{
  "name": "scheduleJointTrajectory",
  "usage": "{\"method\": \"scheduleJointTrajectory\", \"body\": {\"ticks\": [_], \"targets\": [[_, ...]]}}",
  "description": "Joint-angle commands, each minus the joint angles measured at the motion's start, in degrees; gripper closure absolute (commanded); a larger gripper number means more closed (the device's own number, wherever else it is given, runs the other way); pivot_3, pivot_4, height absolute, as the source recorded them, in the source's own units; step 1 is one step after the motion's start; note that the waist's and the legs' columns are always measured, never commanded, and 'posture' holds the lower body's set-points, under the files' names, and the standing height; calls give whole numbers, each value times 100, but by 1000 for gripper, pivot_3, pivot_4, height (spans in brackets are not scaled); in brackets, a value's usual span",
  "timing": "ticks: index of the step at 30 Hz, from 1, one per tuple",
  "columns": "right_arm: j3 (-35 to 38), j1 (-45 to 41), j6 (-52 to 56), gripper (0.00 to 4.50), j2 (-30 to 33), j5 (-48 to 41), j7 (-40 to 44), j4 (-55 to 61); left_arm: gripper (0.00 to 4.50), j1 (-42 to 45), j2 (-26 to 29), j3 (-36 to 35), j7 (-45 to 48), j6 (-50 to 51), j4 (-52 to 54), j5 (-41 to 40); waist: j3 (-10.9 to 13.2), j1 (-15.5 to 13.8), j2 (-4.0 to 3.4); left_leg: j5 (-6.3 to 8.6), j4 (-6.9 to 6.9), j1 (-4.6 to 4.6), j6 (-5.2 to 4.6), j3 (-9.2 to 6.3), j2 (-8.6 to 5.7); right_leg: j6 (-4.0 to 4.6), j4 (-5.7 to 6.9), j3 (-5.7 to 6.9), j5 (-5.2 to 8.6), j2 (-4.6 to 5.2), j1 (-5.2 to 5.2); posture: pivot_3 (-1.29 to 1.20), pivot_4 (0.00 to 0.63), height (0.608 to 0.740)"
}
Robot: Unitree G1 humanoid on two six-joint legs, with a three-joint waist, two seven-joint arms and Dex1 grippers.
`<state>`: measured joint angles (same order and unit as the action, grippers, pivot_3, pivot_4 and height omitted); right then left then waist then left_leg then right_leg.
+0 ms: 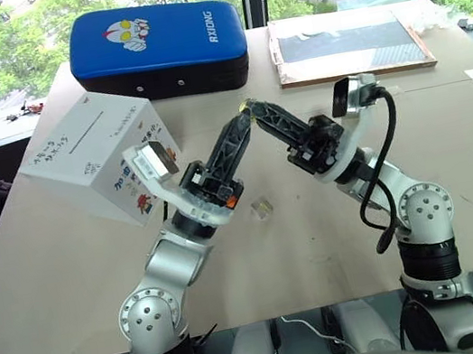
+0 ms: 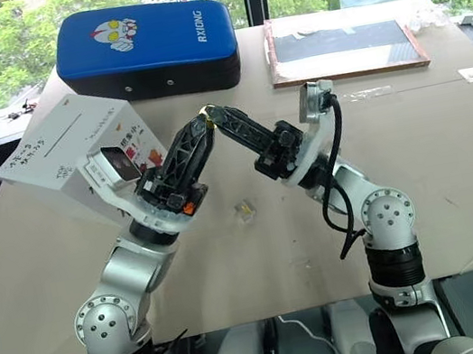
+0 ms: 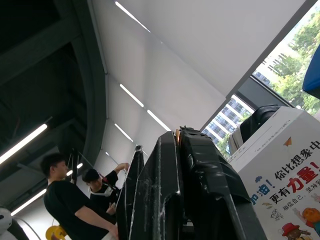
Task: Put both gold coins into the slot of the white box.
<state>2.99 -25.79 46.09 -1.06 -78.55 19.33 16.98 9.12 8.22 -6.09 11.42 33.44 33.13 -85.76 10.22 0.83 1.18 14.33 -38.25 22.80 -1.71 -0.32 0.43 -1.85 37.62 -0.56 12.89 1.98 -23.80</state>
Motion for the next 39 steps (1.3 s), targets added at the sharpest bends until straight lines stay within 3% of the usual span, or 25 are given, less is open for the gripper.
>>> {"method": "scheduleJointTrajectory", "body": {"ticks": [1,3,9,15,23,25,26,31,32,34,35,39], "targets": [[-26,-27,-64,4500,-14,-150,69,205,3533,21,10,57,51,-93,193,-128,0,-1,0,0,0,0,0,0,0,0,0,0,0,0,0,0,150,740],[-38,-29,-69,4500,-15,-150,67,197,4262,16,41,69,76,-83,197,-120,0,-1,0,0,0,2,0,-1,0,4,-2,0,3,0,0,0,150,740],[-89,-55,-70,4500,10,-69,106,171,4259,18,104,107,143,-62,188,-129,0,0,0,0,1,4,0,-2,0,4,-5,-1,3,0,0,0,150,740],[-127,-126,-486,4500,-11,566,145,101,4259,9,142,121,149,-78,163,-88,0,2,0,0,3,4,0,-3,1,1,-8,-1,6,0,0,0,150,740],[-108,-146,-550,4500,-66,581,134,48,4259,55,119,129,51,-139,56,-174,0,0,0,0,7,9,0,-4,1,3,-20,-1,5,1,0,0,150,740],[-111,-138,-551,4500,-66,586,139,52,3187,77,136,120,85,-129,65,-291,0,0,0,0,8,10,-1,-5,1,3,-22,-1,6,1,0,0,150,740],[-109,-138,-551,4500,-64,589,142,50,2962,82,145,122,40,-152,75,-210,1,0,-1,1,8,10,-1,-5,1,2,-23,-1,6,1,0,0,150,740],[-70,-151,-557,4500,-61,605,143,17,522,33,112,116,119,-255,140,-156,1,3,-1,1,12,12,-1,-6,1,3,-29,-2,4,1,0,0,150,740],[-63,-150,-559,4500,-66,604,137,13,1057,21,89,99,123,-291,145,-167,1,2,-1,1,15,11,-1,-6,1,3,-30,-1,4,1,-1,0,150,740],[-52,-147,-564,4500,-69,595,128,6,1618,5,46,55,150,-363,151,-196,1,0,-1,1,17,11,-1,-7,1,3,-32,-1,3,1,-1,0,150,740],[-47,-147,-567,4500,-71,592,124,-2,2239,0,31,36,168,-401,159,-207,1,0,-1,1,19,12,-1,-8,2,4,-35,-2,3,1,-1,0,150,740],[-46,-148,-564,4500,-78,580,120,-18,4042,-24,42,44,196,-436,164,-196,1,3,-1,1,24,12,-1,-7,2,1,-44,-3,2,1,-1,0,150,740]]}}
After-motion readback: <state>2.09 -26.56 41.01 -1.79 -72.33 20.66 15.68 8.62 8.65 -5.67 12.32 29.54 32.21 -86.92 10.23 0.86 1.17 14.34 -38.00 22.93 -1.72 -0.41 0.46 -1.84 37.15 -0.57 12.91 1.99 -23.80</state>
